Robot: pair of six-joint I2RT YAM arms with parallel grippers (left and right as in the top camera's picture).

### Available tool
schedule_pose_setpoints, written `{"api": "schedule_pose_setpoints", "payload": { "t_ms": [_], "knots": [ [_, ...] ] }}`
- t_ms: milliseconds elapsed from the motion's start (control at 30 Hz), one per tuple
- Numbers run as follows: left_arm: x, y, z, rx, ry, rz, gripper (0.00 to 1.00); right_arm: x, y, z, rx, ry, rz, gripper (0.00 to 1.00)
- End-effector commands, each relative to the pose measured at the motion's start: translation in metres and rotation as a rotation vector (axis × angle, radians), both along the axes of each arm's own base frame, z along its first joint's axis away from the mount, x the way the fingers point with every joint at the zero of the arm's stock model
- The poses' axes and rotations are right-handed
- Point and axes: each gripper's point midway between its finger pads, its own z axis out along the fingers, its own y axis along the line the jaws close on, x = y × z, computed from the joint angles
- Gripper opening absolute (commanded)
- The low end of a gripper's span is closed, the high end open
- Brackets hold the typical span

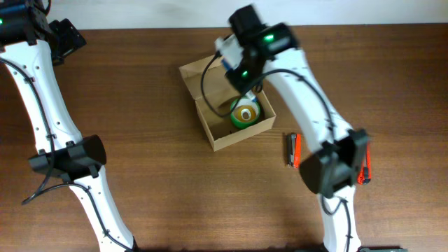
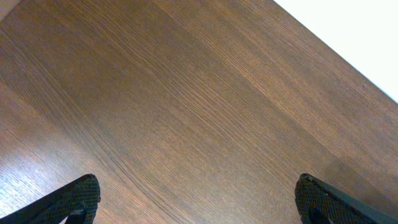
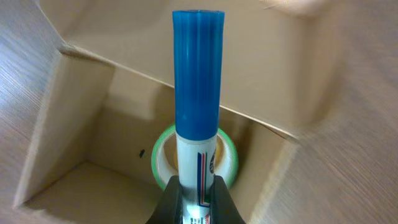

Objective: Pack container
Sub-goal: 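Carry the blue marker into the box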

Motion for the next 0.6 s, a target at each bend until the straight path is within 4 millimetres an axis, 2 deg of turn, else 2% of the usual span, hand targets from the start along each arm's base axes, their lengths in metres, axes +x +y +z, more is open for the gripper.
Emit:
{"api": "schedule_pose_setpoints", "payload": {
  "t_ms": [0,133,400,567],
  "knots": [
    [0.0,-0.001,-0.003,0.001,0.013,-0.016,1.0,0.002,0.005,-0.025,-0.062,0.015,0.117,0.04],
    [0.0,-0.001,-0.003,0.001,0.013,-0.017,1.0,0.004,0.009,-0.047,-0.091,0.034,0.207,0.04],
    [0.0,-0.001,-0.003,0.002,0.013,-0.016,1.0,0.002,0.011,-0.049,-0.097,0.029,0.302,0.04],
    [0.0,-0.001,-0.003,0.002,0.012,-0.016,1.0,-0.017,0.015,-0.051,-0.075,0.082,0.472,0.04]
  ]
}}
